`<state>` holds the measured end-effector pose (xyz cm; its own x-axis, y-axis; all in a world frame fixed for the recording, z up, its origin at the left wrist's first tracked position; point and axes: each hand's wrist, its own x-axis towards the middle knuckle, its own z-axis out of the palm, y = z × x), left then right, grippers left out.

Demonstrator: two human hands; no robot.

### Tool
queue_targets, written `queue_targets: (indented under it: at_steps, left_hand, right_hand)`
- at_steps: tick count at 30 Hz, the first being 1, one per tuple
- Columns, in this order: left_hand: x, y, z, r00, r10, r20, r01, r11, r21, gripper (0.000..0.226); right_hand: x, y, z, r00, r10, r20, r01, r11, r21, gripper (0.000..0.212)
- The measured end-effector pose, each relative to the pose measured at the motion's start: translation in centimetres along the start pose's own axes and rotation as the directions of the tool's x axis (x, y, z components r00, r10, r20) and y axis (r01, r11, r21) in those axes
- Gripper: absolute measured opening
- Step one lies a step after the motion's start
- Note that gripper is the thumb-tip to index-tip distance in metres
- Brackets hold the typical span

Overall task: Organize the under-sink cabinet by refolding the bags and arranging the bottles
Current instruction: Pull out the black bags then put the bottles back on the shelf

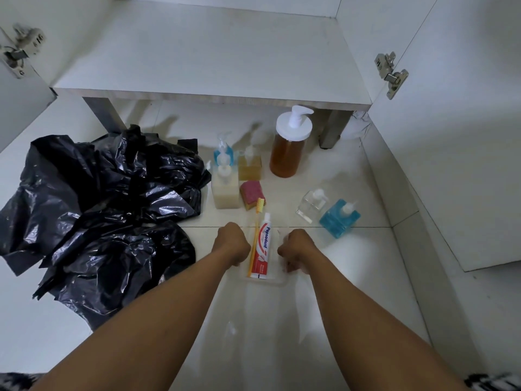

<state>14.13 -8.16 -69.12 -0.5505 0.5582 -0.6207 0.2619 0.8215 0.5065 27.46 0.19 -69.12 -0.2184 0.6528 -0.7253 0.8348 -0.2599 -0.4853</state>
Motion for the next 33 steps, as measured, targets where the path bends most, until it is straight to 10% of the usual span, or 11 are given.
queue_targets:
  at_steps: [11, 33]
  left_hand:
    - [-12.5, 6.3, -8.8, 0.999, -0.051, 0.002, 0.051, 0.989, -0.139, 0.039]
    - [-44.2, 23.7, -60.5, 0.903, -0.112, -0.416, -0.113, 0.870, -0.480, 0.017]
  right_hand:
    - [-14.3, -5.9, -8.5, 0.998, -0.024, -0.057, 0.025, 0.999, 0.021, 0.020]
    - [-55.7, -50.5, -22.3, 0.834, -0.544, -0.090, 0.531, 0.836, -0.139, 0.026]
